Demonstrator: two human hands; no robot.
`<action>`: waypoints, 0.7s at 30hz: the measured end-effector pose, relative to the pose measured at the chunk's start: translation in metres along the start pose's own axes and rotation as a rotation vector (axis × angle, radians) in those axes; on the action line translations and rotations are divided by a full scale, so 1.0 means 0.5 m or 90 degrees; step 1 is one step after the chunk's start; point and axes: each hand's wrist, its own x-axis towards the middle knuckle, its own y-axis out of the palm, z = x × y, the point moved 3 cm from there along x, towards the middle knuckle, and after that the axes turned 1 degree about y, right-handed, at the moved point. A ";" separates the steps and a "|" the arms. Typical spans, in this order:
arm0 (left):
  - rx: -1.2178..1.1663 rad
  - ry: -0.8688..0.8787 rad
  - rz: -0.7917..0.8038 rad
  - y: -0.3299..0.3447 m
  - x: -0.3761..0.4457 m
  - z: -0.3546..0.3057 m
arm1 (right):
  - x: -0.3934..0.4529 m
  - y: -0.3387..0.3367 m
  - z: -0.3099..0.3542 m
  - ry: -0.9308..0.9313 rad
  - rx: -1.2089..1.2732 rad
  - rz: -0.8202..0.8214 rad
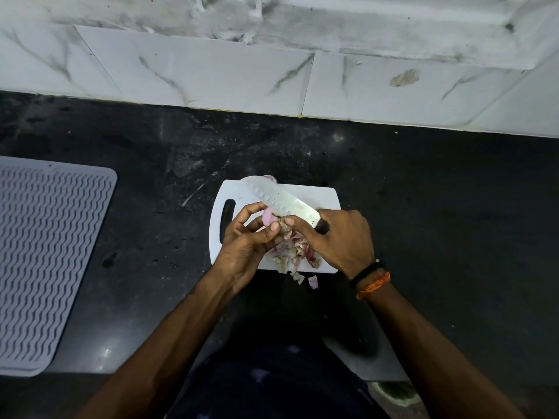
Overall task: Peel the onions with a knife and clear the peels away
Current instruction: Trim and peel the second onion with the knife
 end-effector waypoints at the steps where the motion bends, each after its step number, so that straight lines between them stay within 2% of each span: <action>1: 0.006 0.001 0.001 0.001 0.000 0.000 | 0.001 0.001 -0.003 -0.001 -0.003 -0.001; 4: -0.014 -0.014 0.000 0.007 -0.001 0.006 | 0.002 0.001 -0.007 0.000 -0.008 -0.010; 9: -0.140 -0.067 0.013 0.012 0.001 0.010 | 0.005 -0.013 -0.001 0.007 -0.008 -0.030; 17: -0.188 -0.073 -0.097 -0.010 0.017 0.010 | -0.012 -0.012 0.007 -0.015 0.032 -0.045; 21: -0.211 -0.102 -0.078 -0.008 0.017 0.007 | -0.016 -0.019 -0.008 0.047 0.075 -0.023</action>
